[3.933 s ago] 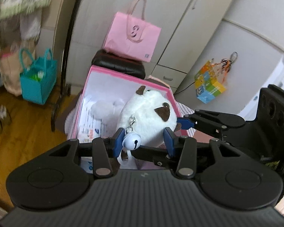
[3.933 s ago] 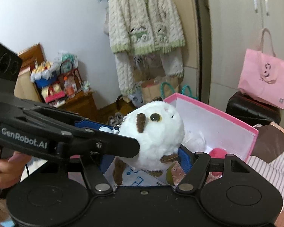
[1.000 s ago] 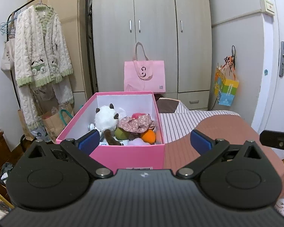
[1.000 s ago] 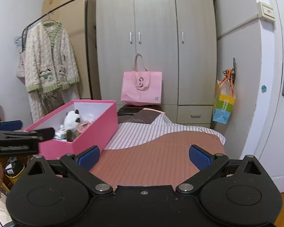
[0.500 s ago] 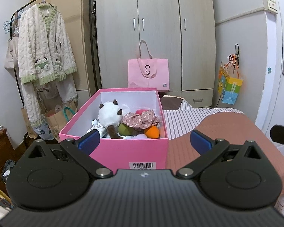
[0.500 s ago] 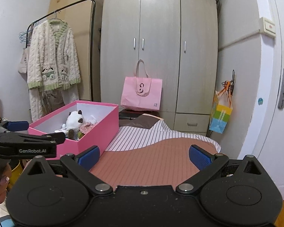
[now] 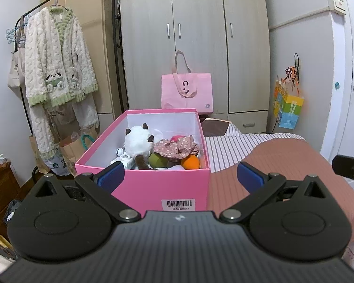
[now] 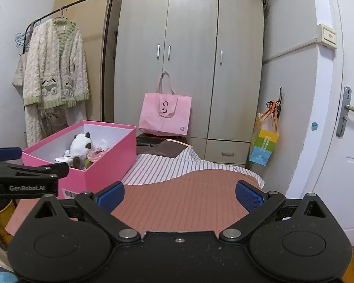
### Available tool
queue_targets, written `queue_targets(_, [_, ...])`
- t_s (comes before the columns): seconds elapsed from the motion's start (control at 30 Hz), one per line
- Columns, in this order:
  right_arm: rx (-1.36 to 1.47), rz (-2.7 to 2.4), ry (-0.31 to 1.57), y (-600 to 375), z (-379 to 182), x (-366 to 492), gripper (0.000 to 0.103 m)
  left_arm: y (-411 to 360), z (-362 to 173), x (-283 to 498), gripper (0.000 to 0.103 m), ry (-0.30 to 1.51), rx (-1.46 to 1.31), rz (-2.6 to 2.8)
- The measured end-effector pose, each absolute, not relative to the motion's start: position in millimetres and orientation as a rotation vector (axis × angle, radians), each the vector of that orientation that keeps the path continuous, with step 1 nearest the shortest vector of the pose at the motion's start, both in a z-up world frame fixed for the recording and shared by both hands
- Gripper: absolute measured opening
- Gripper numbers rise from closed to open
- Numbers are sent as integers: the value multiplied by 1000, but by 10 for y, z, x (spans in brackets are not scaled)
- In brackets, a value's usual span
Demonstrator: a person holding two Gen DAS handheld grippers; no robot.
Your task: Organize soft objects
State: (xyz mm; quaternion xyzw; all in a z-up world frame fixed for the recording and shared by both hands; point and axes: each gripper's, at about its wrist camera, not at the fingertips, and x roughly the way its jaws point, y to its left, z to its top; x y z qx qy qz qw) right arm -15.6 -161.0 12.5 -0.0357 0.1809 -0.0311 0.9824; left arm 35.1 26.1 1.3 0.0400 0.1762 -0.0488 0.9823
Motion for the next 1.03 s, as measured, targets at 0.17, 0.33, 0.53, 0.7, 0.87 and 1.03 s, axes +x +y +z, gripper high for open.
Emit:
queue_targets(0.17, [-78, -75, 348, -1578, 144, -187, 102, 240, 2, 356, 103, 353, 100, -84])
queue_targets(0.33, [-65, -79, 355, -1590, 130, -172, 102, 238, 5, 339, 103, 346, 97, -89])
queue_targets(0.53, [-49, -93, 363, -1607, 121, -153, 102, 234, 21, 307, 103, 329, 104, -90])
queue_targets(0.7, [-46, -94, 371, -1615, 97, -135, 102, 231, 17, 309, 103, 331, 106, -96])
queue_targets(0.87, [-47, -99, 382, -1622, 82, -97, 102, 229, 13, 304, 103, 329, 107, -97])
queue_targets(1.03, [-41, -85, 386, -1625, 77, -97, 102, 228, 13, 305, 103, 330, 107, -98])
